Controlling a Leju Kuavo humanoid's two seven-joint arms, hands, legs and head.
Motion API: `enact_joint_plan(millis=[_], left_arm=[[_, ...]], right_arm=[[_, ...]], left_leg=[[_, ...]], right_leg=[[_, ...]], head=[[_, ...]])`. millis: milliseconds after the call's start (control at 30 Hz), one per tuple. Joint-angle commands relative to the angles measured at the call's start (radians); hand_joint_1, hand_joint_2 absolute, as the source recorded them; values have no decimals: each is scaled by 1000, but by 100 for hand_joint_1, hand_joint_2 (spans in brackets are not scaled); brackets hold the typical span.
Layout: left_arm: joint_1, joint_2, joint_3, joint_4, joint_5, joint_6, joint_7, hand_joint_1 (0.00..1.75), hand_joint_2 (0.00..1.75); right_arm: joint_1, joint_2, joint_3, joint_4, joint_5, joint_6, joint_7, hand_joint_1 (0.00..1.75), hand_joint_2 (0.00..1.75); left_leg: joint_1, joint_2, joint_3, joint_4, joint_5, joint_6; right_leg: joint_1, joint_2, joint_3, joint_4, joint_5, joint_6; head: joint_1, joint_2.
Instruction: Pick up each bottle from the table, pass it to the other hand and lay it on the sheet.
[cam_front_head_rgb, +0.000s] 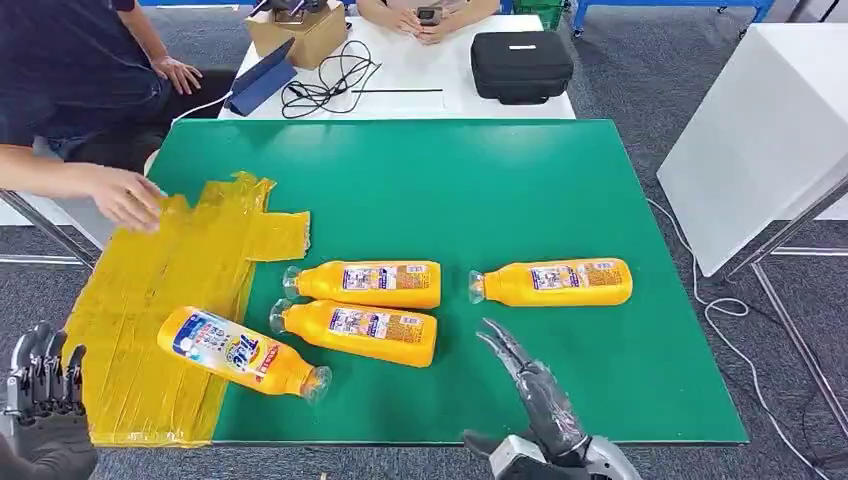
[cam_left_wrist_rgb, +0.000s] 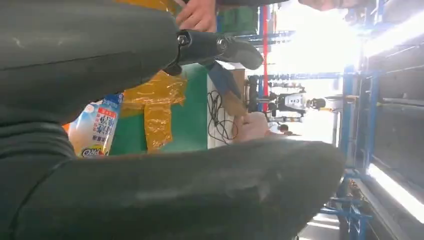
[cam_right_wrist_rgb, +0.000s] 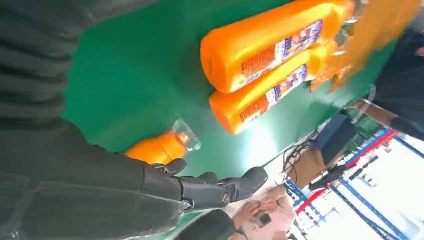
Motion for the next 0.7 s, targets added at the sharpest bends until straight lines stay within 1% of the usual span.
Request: enact_joint_plan(millis=[33, 100, 133, 200, 233, 300, 333, 367, 400, 433, 533, 633, 700], left_arm=[[-32, -74, 76, 14, -13, -51, 29, 0, 0], [-53, -77, 59, 28, -24, -65, 29, 0, 0], [-75, -71, 20, 45, -44, -50, 25, 0, 0], [-90, -39, -39, 75, -41, -8, 24, 0, 0], [-103, -12, -66, 96, -32, 15, 10, 0, 0], [-129, 19, -130, 121, -24, 61, 1, 0, 0], [-144, 48, -164, 139, -14, 92, 9, 0, 0], [-151, 54, -169, 146, -10, 98, 10, 0, 0], [-161, 72, -182, 156, 2, 103, 1, 0, 0], [-174, 85, -196, 165, 6, 114, -4, 0, 0], [-223, 134, -241, 211, 32, 152, -2, 0, 0], [-247, 133, -268, 227, 41, 168, -6, 0, 0], [-254, 127, -281, 225, 37, 179, 0, 0, 0]], right_arm=[[-209, 102, 126, 119, 158, -23, 110, 0, 175], [-234, 79, 160, 118, 211, -51, 141, 0, 175], [-238, 59, 171, 108, 228, -65, 154, 0, 175], [-227, 58, 194, 87, 297, -93, 178, 0, 175], [-239, 69, 215, 92, 338, -97, 206, 0, 175], [-252, 58, 236, 98, 350, -97, 234, 0, 175], [-269, 64, 248, 114, 366, -95, 246, 0, 175], [-276, 73, 253, 124, 370, -93, 249, 0, 175], [-297, 88, 267, 152, 370, -78, 260, 0, 175], [-311, 98, 274, 176, 362, -75, 267, 0, 175], [-346, 119, 306, 271, 300, -48, 264, 0, 175], [-364, 134, 338, 351, 298, -62, 263, 0, 175], [-372, 139, 343, 370, 300, -67, 268, 0, 175]], left_leg=[[1, 10, 4, 0, -2, -1], [1, 4, 2, -1, -1, -1], [0, 3, 2, -1, 0, -1], [1, 3, 4, -1, -1, -1], [0, -1, 2, -1, 1, 0], [0, -1, 3, -2, 0, 0], [0, -1, 2, -2, 1, 0], [1, 0, 5, -2, -1, -1], [-1, 0, 3, -2, 1, -1], [0, 0, 4, -2, 0, -1], [0, 0, 3, -2, 1, -1], [1, 1, 6, -4, 1, -2], [0, 0, 4, -2, 1, -1]], right_leg=[[1, 8, 2, -1, 1, 1], [0, 3, 1, -1, 0, 1], [0, 2, 1, -1, 0, 1], [0, 1, 4, -2, 0, 2], [0, -1, 2, -1, 0, 1], [-1, -1, 2, -2, 0, 1], [-1, -1, 2, -1, 0, 1], [0, -1, 5, -3, 0, 2], [-1, -1, 2, -2, 0, 1], [0, 0, 3, -2, 0, 1], [-1, 0, 2, -2, 1, 1], [1, 0, 6, -4, 1, 1], [0, 0, 3, -2, 0, 1]], head=[[0, 0], [0, 0], [0, 0], [0, 0], [0, 0], [0, 0], [0, 0], [0, 0], [0, 0], [0, 0], [0, 0], [0, 0], [0, 0]])
